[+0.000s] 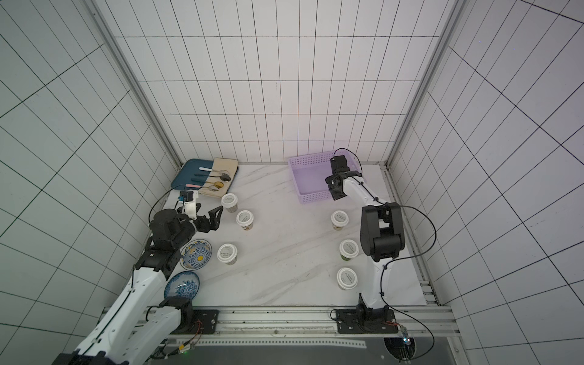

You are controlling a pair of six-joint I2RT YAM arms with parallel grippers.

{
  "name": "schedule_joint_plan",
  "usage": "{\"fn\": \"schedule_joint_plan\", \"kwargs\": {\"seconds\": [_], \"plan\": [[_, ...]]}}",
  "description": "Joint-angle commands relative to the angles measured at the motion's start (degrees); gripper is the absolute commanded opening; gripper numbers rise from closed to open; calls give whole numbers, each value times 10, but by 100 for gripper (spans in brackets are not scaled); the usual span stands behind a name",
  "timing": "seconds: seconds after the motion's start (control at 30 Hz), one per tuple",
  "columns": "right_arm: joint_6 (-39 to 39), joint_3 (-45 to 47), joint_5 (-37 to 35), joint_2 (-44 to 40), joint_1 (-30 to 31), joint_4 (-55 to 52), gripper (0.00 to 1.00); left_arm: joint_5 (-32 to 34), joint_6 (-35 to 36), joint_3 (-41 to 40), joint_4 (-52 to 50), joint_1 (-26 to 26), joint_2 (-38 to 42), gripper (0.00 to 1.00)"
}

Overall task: Put the yogurt in the basket
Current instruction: Pick up the basket from the center of the board.

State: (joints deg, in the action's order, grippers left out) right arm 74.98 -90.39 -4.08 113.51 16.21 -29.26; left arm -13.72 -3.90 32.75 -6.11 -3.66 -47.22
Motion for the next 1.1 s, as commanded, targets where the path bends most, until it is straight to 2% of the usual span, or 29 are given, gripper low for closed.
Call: {"fn": "schedule_joint_plan", "kwargs": {"seconds": [0.0, 0.17, 0.27, 0.6, 0.67, 0.8, 0.9, 1.07], "plan": [[-12, 3, -20, 20, 7, -21, 61, 7, 5, -1, 4, -4, -1, 98], [-15, -5, -20, 41, 7, -21, 58, -14, -5, 2, 5, -1, -4, 98], [-22, -12, -22, 46, 8, -20, 54, 9, 7, -2, 7, -6, -5, 98], [-36, 13, -28, 15, 12, -5, 16, -3, 2, -5, 18, -3, -6, 98], [-36, 14, -18, 9, 8, -6, 10, -11, -4, 4, 2, 3, -5, 98], [-43, 20, -14, -11, 9, -1, 2, 14, 10, -6, 16, 0, -3, 98], [-40, 24, 4, -23, 9, 0, 0, -5, -2, 1, 8, 8, -2, 98], [-56, 28, 19, -47, 17, 8, 0, 14, 5, -5, 17, 7, -1, 98]]}}
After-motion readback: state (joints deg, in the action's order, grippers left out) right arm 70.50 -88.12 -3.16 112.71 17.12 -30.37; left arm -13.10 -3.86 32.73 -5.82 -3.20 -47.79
